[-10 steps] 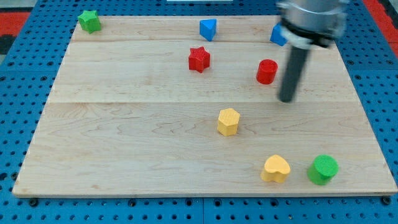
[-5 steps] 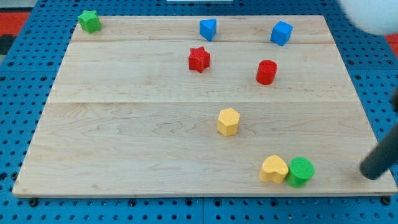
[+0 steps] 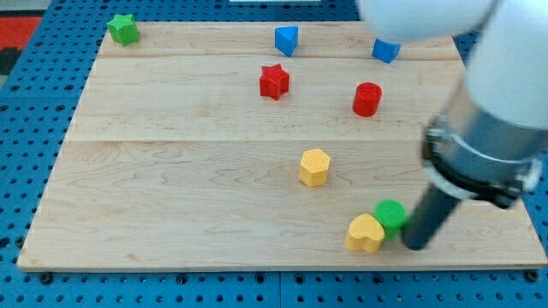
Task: Move the green circle and yellow hexagon towards the center
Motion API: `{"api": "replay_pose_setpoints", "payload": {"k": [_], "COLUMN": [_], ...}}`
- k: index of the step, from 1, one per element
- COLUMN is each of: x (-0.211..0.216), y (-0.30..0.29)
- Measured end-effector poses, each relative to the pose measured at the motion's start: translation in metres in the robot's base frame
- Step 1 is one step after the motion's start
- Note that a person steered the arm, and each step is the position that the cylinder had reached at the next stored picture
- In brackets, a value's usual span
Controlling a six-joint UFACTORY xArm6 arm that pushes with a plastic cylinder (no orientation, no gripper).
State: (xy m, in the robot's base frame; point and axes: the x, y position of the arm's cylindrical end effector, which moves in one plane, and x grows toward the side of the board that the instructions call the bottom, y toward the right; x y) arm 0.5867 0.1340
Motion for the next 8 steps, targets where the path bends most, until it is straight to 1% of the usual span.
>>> {"api": "replay_pose_setpoints", "payload": {"k": [1,2,3,4,5,6,7,8], "x": [-0.013,-0.032,-0.027,-0.048,-0.062,-0.070,-0.081,-0.088], "y": [-0.053,-0.051,0.022,-0.039,-0.119,-0.150,-0.095,-0.081]}}
